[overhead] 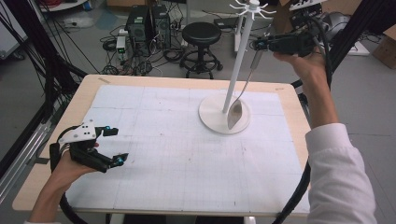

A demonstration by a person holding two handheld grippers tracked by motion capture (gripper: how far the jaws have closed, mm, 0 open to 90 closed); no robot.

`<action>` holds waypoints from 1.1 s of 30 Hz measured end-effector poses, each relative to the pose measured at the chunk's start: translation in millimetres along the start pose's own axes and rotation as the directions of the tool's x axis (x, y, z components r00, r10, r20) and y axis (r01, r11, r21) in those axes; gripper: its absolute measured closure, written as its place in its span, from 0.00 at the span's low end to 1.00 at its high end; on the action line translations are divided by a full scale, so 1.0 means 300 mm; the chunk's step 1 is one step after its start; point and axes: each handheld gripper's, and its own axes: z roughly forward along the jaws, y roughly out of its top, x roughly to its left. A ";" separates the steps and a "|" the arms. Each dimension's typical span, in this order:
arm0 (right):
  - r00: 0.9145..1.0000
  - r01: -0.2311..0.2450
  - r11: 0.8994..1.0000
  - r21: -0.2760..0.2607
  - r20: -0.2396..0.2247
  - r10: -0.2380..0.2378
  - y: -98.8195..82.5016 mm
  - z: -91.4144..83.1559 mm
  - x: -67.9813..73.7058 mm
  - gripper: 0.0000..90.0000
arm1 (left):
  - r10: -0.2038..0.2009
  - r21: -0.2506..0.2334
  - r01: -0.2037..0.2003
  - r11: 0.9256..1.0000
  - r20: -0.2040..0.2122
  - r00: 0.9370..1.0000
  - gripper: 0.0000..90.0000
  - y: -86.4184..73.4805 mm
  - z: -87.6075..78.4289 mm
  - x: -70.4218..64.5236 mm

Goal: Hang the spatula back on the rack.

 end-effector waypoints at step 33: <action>0.999 -0.007 1.000 0.012 0.047 0.006 0.055 0.027 -0.072 0.76 | -0.010 0.006 0.010 1.000 0.000 1.000 0.02 -0.014 0.002 0.005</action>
